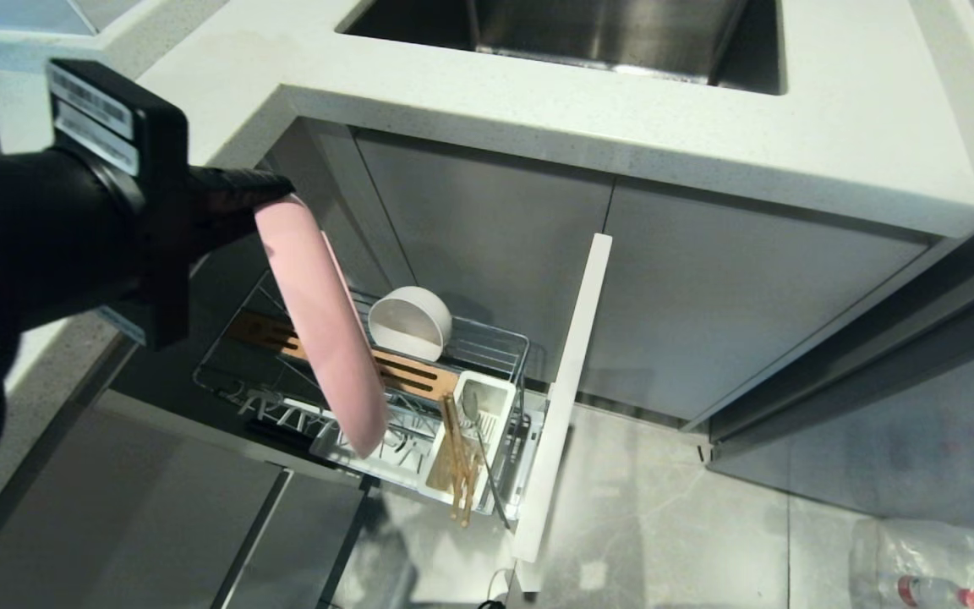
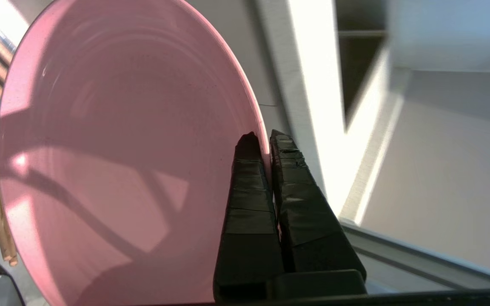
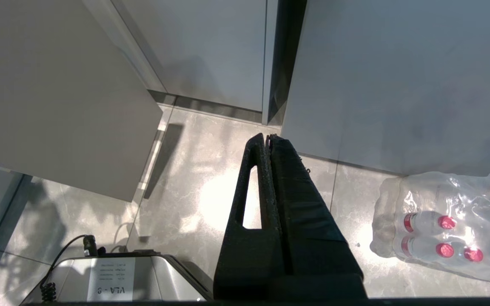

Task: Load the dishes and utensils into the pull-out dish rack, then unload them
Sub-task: Pick up the plate and place it in the cupboard

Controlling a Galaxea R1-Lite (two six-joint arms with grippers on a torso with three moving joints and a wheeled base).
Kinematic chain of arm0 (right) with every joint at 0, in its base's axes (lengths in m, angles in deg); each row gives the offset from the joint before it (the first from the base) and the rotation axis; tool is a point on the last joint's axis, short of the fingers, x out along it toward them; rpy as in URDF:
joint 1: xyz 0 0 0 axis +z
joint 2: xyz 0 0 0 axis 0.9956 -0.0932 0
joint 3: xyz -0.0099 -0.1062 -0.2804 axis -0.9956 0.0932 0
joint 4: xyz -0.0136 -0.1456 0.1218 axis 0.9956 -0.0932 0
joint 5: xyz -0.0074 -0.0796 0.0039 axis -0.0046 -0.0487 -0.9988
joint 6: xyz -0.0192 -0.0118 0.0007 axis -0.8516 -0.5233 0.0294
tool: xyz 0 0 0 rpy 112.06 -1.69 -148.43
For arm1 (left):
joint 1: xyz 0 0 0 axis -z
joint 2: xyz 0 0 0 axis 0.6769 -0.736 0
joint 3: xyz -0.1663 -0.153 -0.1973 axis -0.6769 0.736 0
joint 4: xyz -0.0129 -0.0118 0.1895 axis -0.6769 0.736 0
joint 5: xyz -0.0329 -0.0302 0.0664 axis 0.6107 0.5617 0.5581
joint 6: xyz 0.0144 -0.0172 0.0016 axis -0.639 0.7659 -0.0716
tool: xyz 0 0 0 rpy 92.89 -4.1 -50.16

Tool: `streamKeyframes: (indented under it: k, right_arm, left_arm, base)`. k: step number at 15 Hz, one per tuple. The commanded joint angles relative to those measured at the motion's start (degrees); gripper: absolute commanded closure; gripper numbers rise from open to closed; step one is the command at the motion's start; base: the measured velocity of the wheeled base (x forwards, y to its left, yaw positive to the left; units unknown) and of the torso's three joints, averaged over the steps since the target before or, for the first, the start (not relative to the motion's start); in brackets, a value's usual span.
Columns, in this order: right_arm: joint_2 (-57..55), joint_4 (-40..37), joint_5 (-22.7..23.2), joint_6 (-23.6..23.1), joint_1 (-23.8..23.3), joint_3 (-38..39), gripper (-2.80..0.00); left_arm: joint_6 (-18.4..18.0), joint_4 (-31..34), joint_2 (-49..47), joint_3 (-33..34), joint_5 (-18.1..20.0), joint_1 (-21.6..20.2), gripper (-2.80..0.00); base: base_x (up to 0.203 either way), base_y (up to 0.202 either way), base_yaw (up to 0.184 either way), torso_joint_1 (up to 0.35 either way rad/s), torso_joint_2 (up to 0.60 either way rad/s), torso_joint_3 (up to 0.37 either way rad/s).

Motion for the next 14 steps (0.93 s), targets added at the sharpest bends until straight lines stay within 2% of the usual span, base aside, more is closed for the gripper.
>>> streamKeyframes:
  k: [1,4,5,10,11,14]
  right_arm:
    - [-0.05,0.03,0.0,0.01,-0.02,0.09,0.0]
    - [-0.05,-0.01,0.0,0.01,0.07,0.09,0.0]
    - [-0.05,-0.06,0.0,0.01,-0.02,0.09,0.0]
    - [-0.05,0.0,0.0,0.01,-0.02,0.09,0.0]
    - [-0.05,-0.01,0.0,0.01,-0.02,0.09,0.0]
    - [-0.05,0.03,0.0,0.01,0.0,0.09,0.0]
  left_arm:
    - [1.01,-1.79,-3.67,1.8,-1.31,-0.14,0.0]
    - [2.36,-4.81,-8.04,4.01,-8.1,-0.16,0.0]
    - [4.82,-4.99,-8.83,4.82,-9.93,-0.42,0.0]
    - [14.81,-5.21,-11.44,7.92,-10.8,-6.18,0.0]
    - [15.88,-5.74,-11.79,8.22,-10.74,-7.55,0.0]
    - [16.95,-13.67,-13.67,11.07,-10.72,-10.73,0.0]
  base:
    - [0.0,0.0,0.0,0.0,0.0,0.0]
    - [0.0,0.0,0.0,0.0,0.0,0.0]
    - [0.0,0.0,0.0,0.0,0.0,0.0]
    - [0.0,0.0,0.0,0.0,0.0,0.0]
    - [0.0,0.0,0.0,0.0,0.0,0.0]
    - [0.0,0.0,0.0,0.0,0.0,0.0]
